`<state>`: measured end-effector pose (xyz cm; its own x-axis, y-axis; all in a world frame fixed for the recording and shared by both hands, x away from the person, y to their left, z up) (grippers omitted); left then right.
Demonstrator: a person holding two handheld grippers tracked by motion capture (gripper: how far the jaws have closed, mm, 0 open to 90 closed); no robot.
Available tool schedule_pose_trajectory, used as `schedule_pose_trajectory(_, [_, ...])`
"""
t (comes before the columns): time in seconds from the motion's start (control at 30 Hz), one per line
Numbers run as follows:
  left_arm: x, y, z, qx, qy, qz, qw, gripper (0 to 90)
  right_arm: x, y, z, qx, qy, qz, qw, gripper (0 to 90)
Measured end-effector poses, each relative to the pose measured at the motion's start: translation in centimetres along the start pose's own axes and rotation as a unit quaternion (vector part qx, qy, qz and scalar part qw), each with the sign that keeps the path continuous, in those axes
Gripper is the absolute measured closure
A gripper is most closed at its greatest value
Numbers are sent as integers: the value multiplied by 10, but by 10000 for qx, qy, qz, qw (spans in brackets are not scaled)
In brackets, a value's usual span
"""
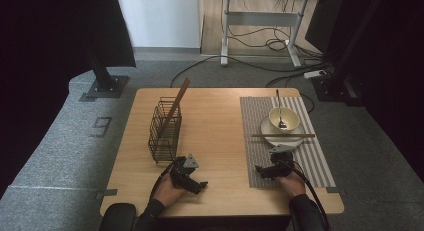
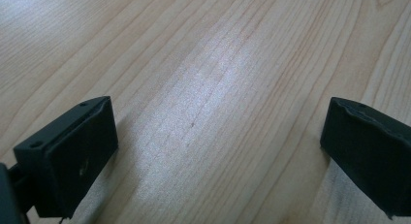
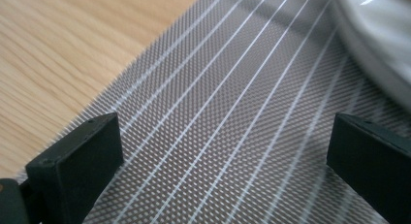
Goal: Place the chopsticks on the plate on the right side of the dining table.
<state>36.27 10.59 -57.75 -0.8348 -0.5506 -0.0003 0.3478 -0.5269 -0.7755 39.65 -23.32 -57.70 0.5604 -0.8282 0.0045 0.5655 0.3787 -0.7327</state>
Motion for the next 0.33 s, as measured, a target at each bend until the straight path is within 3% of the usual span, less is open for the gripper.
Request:
schedule_pose_trajectory(0.07, [0,0,0,0,-1,0,10000,0,1,4,-2,124,57,42,9999,0])
schedule_pose_trajectory(0.33, [0,0,0,-2,1,0,10000,0,2,4,-2,112,32,11,9999,0])
Point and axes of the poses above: each handheld gripper's, and its own axes: y roughly forward along the jaws, z roughly out of its top, x roughly to its right, the point moved 3 cm from there along y, roughly forward along the jaws, and after that the axes turned 2 degrees about -x, right-handed, at the moved point
